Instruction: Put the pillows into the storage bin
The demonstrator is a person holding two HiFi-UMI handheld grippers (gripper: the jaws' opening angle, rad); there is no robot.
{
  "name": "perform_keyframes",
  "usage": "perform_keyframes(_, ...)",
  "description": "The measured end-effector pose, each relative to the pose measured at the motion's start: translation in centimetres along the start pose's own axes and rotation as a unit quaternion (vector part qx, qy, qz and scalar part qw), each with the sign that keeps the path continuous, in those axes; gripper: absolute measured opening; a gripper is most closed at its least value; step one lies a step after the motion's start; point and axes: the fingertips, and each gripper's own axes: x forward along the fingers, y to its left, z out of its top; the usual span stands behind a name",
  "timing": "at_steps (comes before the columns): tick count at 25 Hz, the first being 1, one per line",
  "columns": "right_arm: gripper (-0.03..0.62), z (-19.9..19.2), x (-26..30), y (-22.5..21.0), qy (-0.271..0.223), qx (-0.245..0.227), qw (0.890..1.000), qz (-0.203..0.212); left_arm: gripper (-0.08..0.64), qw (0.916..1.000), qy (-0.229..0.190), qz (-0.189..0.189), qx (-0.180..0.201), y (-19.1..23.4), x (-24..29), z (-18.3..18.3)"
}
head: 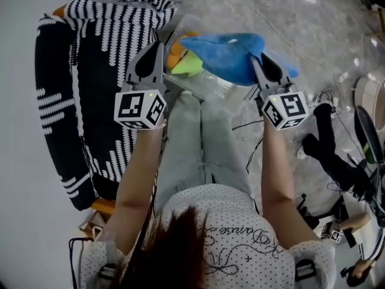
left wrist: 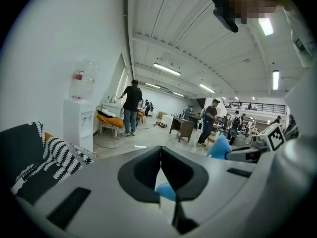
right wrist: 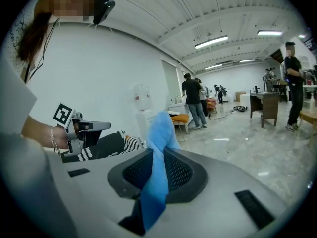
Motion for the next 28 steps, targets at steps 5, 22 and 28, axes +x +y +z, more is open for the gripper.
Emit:
perform_keyframes(5, 0.074, -6.3, 1.0, -1.5, 0.031, -0.015, 0.999, -0.011, 0.005, 0.9995, 0.029, -0.016, 0.0, 0.6, 1.9, -5.3)
perform_keyframes(22, 0.077, -35.7, 6.7, -3.8, 0.273, -0.115, 0.949, 0.106, 0.003, 0.9905, 0.134, -0.029, -0.01, -0.3, 6.0, -27.4)
perform_keyframes(28, 0.075, -45.6, 7.7, -4.9, 0.354, -0.147, 0.91, 0.159, 0.005, 0.9846, 0.171, -0.023, -0.027, -0.3, 8.3, -34.3)
